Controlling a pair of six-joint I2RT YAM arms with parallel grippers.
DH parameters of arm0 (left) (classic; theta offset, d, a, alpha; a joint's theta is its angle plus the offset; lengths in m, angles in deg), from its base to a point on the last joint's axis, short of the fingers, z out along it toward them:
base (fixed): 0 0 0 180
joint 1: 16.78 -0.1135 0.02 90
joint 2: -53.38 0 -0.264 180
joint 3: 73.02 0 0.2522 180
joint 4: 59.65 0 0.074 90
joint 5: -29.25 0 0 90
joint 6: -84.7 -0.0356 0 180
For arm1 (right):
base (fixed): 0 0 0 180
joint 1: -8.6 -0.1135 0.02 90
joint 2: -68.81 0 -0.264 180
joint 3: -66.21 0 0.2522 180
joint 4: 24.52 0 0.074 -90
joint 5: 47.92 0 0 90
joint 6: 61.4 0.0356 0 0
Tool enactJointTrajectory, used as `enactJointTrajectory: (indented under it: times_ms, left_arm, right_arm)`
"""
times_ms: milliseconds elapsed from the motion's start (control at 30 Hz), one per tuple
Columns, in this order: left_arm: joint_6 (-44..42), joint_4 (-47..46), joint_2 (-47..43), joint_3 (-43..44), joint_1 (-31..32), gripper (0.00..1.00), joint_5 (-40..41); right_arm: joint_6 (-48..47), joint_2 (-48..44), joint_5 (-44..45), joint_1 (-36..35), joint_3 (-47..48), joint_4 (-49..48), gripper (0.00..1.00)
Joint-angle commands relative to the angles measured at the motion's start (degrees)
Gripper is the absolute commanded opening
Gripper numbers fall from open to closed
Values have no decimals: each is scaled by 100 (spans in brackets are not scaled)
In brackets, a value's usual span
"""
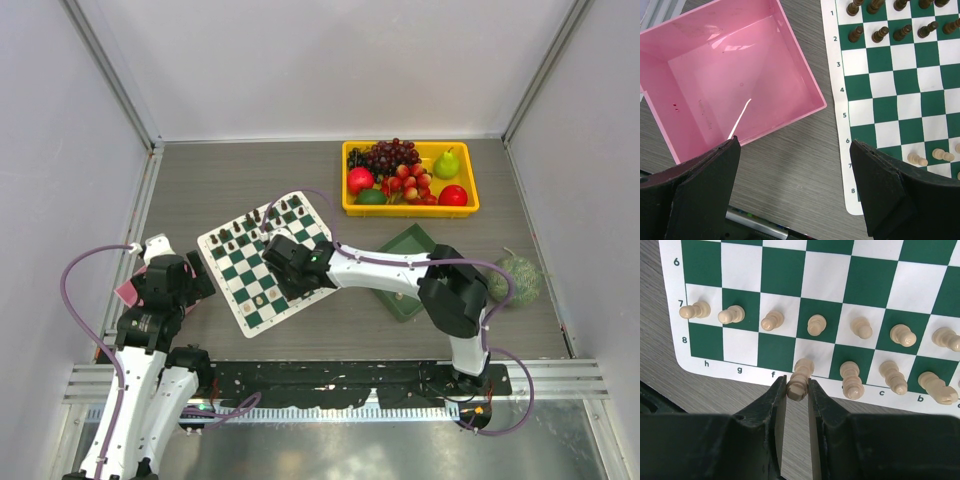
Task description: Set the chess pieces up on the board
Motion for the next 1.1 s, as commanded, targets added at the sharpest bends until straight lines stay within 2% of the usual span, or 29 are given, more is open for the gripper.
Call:
enactJointTrajectory:
  times_ms: [0, 367, 833, 1067]
  left_arm:
    - [-55, -242, -7, 76, -32, 99, -12]
    - [-55, -242, -7, 76, -32, 99, -3]
    - [-64, -242, -24, 76, -32, 99, -3]
    - [-55, -251, -16, 76, -32, 99, -3]
  right_arm:
    - [-78, 29, 203, -35, 54, -165, 21]
    - [-95, 187, 176, -26, 80, -148, 23]
    - [-139, -138, 185, -35, 97, -130, 45]
    - [-218, -630, 448, -35, 185, 46, 50]
